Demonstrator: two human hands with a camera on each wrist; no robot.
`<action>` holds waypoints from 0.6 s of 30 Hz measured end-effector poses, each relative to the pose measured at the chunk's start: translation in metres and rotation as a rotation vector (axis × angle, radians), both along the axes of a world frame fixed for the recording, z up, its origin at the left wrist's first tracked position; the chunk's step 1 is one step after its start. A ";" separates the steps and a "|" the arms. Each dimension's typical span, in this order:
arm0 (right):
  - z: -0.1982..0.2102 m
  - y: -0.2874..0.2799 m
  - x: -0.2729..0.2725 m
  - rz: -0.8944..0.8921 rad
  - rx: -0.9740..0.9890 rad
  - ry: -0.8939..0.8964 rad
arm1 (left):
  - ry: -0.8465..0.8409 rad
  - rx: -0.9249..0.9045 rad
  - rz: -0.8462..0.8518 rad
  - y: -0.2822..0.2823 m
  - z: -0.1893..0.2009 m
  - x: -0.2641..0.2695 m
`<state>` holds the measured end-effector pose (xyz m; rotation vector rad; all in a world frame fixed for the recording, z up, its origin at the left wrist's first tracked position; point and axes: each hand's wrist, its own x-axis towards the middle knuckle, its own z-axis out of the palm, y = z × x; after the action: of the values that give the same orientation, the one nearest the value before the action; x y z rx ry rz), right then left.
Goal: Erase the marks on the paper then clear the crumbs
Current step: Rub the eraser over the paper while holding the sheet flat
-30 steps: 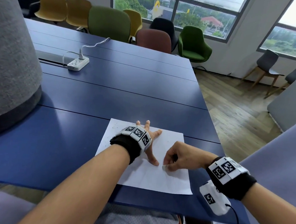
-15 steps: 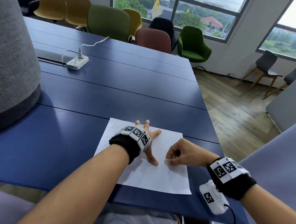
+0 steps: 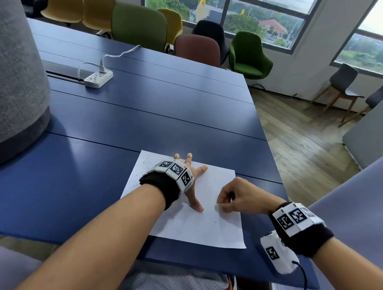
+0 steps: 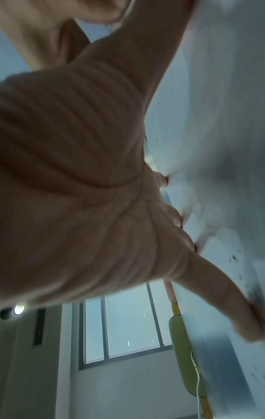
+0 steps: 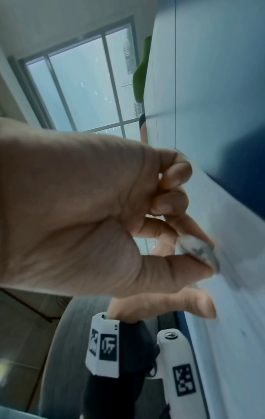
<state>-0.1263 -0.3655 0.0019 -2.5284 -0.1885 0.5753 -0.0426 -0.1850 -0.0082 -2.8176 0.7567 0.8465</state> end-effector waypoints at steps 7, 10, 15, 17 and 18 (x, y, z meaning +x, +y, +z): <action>0.001 0.003 -0.007 0.075 0.008 0.095 | -0.009 0.011 0.003 0.000 -0.001 0.001; -0.001 0.002 -0.010 0.045 0.036 0.072 | -0.001 0.006 0.008 0.000 -0.001 0.001; 0.001 0.003 -0.010 0.129 -0.005 0.187 | -0.008 0.012 0.006 -0.001 0.000 0.000; 0.000 0.001 -0.005 0.048 0.023 0.101 | -0.003 0.002 0.007 0.000 0.001 0.000; -0.001 0.000 -0.004 0.042 0.029 0.093 | -0.001 0.002 0.007 0.000 0.001 -0.001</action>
<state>-0.1307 -0.3655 0.0008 -2.4689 -0.2148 0.7005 -0.0432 -0.1850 -0.0069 -2.8205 0.7456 0.8466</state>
